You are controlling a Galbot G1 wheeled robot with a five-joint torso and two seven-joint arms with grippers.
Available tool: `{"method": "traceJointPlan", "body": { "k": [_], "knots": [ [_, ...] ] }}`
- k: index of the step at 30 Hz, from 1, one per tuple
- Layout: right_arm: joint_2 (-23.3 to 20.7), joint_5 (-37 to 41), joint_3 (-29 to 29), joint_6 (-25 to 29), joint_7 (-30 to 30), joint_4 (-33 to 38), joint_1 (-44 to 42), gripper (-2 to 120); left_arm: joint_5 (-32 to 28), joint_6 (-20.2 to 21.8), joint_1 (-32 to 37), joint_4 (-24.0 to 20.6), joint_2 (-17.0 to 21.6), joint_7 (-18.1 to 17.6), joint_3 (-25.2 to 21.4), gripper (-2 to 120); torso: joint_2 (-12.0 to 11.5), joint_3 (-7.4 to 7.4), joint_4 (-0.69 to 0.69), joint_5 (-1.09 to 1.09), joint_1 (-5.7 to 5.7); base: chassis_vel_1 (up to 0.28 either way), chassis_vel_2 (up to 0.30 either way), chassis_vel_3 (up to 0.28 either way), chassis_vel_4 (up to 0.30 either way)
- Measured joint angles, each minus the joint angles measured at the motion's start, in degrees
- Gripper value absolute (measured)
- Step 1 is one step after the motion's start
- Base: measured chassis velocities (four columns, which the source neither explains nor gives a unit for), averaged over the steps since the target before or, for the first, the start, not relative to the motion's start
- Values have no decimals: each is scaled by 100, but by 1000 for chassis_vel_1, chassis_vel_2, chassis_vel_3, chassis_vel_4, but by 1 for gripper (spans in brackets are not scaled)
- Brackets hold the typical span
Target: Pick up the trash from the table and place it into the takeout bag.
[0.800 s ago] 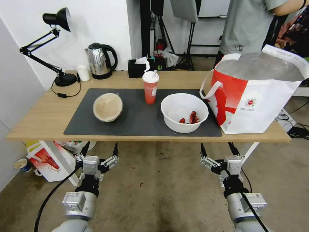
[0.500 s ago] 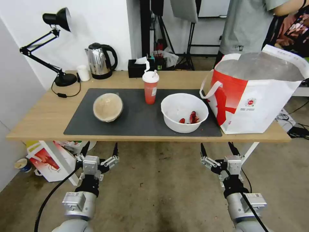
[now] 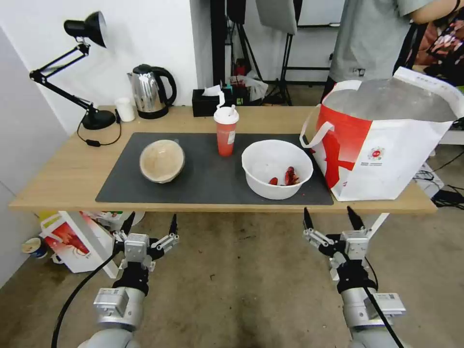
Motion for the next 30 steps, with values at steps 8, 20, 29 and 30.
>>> {"method": "traceJointPlan", "body": {
  "k": [8,20,29,30],
  "knots": [
    [183,-69,-35,1249,87,52,111,100,0,0,0,0,0,0,0,100,0,0,0,0,0,0,0,0,0],
    [-215,860,129,899,-474,568,-8,100,0,0,0,0,0,0,0,100,0,0,0,0,0,0,0,0,0],
    [-581,1687,278,429,-987,1012,-125,100,0,0,0,0,0,0,0,100,0,0,0,1,0,0,0,0,0],
    [-582,1688,278,427,-987,1012,-126,100,0,0,0,0,0,0,0,100,0,0,0,1,0,0,0,0,0]
  ]
}}
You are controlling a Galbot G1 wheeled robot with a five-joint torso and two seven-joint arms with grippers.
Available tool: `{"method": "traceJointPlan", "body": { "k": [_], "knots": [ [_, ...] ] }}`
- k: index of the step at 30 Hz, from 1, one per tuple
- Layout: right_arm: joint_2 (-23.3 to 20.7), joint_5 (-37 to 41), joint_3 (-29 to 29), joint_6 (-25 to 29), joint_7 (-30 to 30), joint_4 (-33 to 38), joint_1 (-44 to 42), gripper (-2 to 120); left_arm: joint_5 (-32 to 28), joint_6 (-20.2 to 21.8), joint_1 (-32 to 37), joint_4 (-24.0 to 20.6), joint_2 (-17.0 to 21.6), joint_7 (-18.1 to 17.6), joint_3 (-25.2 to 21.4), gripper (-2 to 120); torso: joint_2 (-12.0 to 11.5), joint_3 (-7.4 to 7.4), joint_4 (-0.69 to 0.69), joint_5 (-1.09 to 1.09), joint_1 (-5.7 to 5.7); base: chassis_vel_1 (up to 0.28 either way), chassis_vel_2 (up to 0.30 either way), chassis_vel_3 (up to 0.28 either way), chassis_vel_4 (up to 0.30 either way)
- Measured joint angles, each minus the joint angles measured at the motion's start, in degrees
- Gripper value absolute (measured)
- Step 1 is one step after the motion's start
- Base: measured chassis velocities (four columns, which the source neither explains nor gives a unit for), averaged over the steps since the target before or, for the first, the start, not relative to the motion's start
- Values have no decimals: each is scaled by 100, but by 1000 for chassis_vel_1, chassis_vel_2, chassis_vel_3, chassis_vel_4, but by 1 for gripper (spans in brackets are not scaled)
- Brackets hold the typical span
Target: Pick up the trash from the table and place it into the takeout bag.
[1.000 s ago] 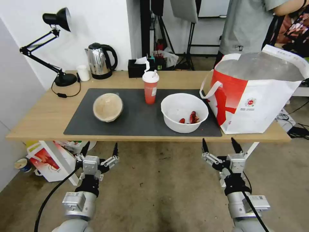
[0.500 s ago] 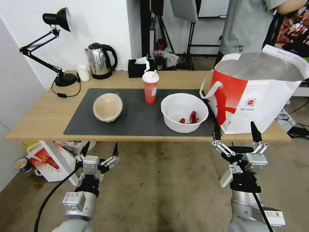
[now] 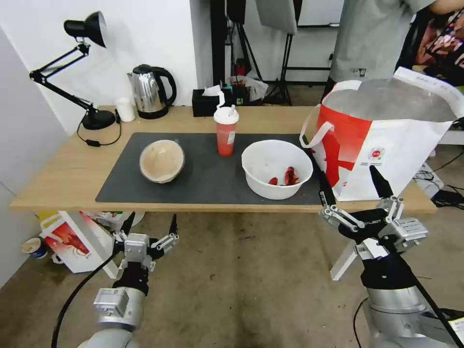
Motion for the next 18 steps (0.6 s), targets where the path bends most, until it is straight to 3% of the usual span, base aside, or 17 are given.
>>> {"method": "traceJointPlan", "body": {
  "k": [7,10,11,14,15,18],
  "knots": [
    [-195,229,91,-183,-14,58,31,100,0,0,0,0,0,0,0,100,0,0,-2,0,0,0,0,0,0],
    [-732,787,357,-698,4,102,156,100,0,0,0,0,0,0,0,100,0,0,0,1,0,0,0,0,0],
    [-732,787,357,-698,4,102,156,100,0,0,0,0,0,0,0,100,0,0,0,1,0,0,0,0,0],
    [-1369,1452,674,-1317,43,106,307,100,0,0,0,0,0,0,0,100,0,0,0,1,0,0,0,0,0],
    [-1369,1452,674,-1317,43,106,307,100,0,0,0,0,0,0,0,100,0,0,0,1,0,0,0,0,0],
    [-2001,2109,992,-1927,82,106,455,100,0,0,0,0,1,0,0,100,0,0,0,0,0,0,0,0,0]
  ]
}}
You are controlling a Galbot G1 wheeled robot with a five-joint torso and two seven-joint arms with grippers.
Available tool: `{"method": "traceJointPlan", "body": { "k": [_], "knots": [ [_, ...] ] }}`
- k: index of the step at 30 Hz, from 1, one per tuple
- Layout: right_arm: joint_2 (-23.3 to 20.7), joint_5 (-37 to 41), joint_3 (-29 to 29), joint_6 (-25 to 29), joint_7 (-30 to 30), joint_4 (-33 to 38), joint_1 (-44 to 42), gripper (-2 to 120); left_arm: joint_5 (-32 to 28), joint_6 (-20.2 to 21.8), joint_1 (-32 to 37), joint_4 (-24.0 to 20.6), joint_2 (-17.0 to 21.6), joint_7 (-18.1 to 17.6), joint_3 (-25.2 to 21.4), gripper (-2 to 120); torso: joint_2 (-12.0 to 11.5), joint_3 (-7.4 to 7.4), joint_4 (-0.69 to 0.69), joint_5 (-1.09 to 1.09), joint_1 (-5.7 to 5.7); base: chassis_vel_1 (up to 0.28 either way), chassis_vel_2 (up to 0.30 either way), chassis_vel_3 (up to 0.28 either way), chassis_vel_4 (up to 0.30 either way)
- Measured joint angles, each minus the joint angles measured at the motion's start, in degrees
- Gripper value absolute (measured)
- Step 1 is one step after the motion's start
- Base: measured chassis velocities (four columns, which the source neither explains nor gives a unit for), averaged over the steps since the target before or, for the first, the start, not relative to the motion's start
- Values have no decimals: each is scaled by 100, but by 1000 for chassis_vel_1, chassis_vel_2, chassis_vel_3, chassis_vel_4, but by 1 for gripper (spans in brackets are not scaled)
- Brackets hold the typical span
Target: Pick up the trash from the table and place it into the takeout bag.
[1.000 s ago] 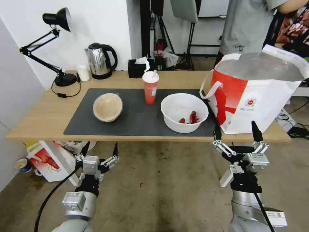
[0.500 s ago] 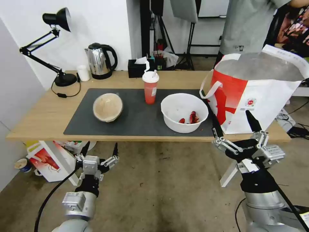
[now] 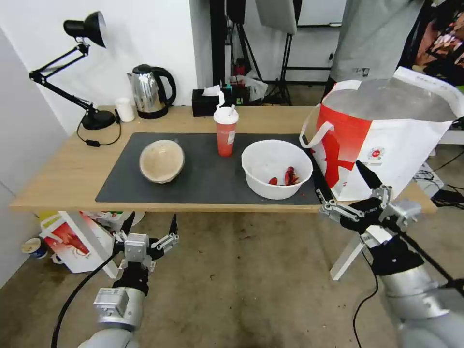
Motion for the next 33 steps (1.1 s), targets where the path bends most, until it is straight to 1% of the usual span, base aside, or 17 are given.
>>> {"method": "traceJointPlan", "body": {
  "k": [1,2,4,9,13,14,16,17,19,20,23,24,25,29,30,32,33],
  "knots": [
    [0,0,0,0,0,0,0,100,0,0,0,0,0,0,0,100,0,0,0,0,0,0,0,0,0],
    [-111,113,55,-108,7,0,27,100,0,0,0,0,0,0,0,100,0,0,1,-2,0,0,0,0,0],
    [-217,231,106,-219,15,1,52,100,0,0,0,0,-1,0,0,100,0,0,0,1,0,0,0,0,0],
    [-233,252,116,-239,19,1,58,100,0,0,0,0,-1,0,0,100,0,0,-1,0,0,0,0,0,0],
    [-406,431,126,-341,27,-10,157,100,0,0,0,0,0,0,0,100,0,0,-3,0,0,0,0,0,0],
    [-514,529,126,-381,37,-14,232,100,0,0,0,0,0,0,0,100,0,-1,-3,0,0,0,0,0,0],
    [-941,932,108,-559,75,-43,528,100,0,0,0,0,-1,0,0,100,0,0,1,0,0,0,0,0,0],
    [-941,932,108,-559,75,-43,528,100,0,0,0,0,-1,0,0,100,0,0,1,0,0,0,0,0,0],
    [-1364,1332,85,-729,116,-73,827,100,0,0,0,0,0,0,0,100,0,0,0,0,0,0,0,0,0],
    [-1364,1332,85,-729,116,-73,827,100,0,0,0,0,0,0,0,100,0,0,0,0,0,0,0,0,0],
    [-1978,1910,57,-980,172,-122,1255,100,0,0,0,0,0,0,0,100,0,0,0,0,0,0,0,0,0],
    [-2087,2013,51,-1024,182,-137,1332,100,0,0,0,0,0,0,0,100,0,0,0,-1,0,0,0,0,0],
    [-2087,2013,51,-1024,182,-137,1332,100,0,0,0,0,0,0,0,100,0,0,0,-1,0,0,0,0,0],
    [-2870,2750,16,-1343,255,-197,1878,100,0,0,0,0,0,0,0,100,0,0,0,0,0,0,0,0,0],
    [-2870,2750,16,-1343,255,-197,1878,100,0,0,0,0,0,0,0,100,0,0,0,0,0,0,0,0,0],
    [-3187,3050,2,-1473,284,-219,2101,100,0,0,0,0,0,0,0,100,0,0,0,-1,0,0,0,0,0],
    [-3433,3281,-8,-1576,309,-240,2272,100,0,0,0,0,0,0,0,100,0,0,0,0,0,0,0,0,0]
  ]
}}
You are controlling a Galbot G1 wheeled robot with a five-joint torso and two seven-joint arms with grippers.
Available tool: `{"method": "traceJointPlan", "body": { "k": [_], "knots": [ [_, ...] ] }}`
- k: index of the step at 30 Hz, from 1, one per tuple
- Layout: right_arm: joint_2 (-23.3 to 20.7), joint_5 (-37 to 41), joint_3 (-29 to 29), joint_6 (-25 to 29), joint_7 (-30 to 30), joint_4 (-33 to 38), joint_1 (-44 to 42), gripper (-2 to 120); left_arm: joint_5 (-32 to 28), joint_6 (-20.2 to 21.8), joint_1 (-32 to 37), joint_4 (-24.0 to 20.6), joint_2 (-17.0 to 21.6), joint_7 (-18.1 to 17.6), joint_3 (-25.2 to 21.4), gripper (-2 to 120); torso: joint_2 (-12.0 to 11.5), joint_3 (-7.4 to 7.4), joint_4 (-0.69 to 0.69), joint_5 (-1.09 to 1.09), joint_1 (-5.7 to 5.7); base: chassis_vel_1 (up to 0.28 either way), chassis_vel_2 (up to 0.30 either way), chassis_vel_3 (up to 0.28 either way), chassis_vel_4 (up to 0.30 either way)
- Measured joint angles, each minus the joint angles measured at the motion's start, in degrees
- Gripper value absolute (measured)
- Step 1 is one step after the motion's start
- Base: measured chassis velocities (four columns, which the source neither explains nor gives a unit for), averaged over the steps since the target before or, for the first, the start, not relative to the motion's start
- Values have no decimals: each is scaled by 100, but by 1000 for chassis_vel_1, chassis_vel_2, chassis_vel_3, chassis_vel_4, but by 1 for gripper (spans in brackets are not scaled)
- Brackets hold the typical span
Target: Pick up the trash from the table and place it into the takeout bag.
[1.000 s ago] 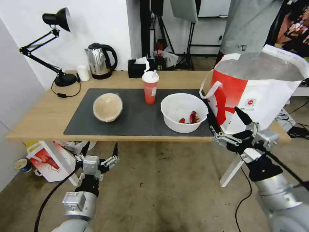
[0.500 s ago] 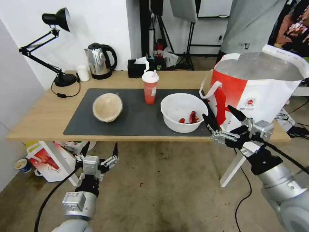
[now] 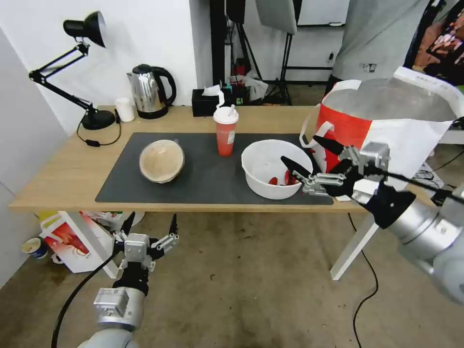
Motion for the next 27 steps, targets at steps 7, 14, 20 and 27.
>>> {"method": "traceJointPlan", "body": {
  "k": [7,14,20,27],
  "knots": [
    [-643,607,-27,-262,57,-44,447,100,0,0,0,0,0,0,0,100,0,-1,0,-2,0,0,0,0,0],
    [-851,703,-55,-282,18,-103,559,100,0,0,0,0,0,0,0,100,0,-1,-1,1,0,0,0,0,0],
    [-1579,883,-170,-234,-257,-355,913,100,0,0,0,0,0,0,0,100,1,-1,0,-2,-1,0,0,0,0],
    [-2728,1169,-352,-125,-694,-751,1471,100,0,0,0,0,0,0,0,100,1,-1,0,-1,-1,0,0,0,0]
  ]
}}
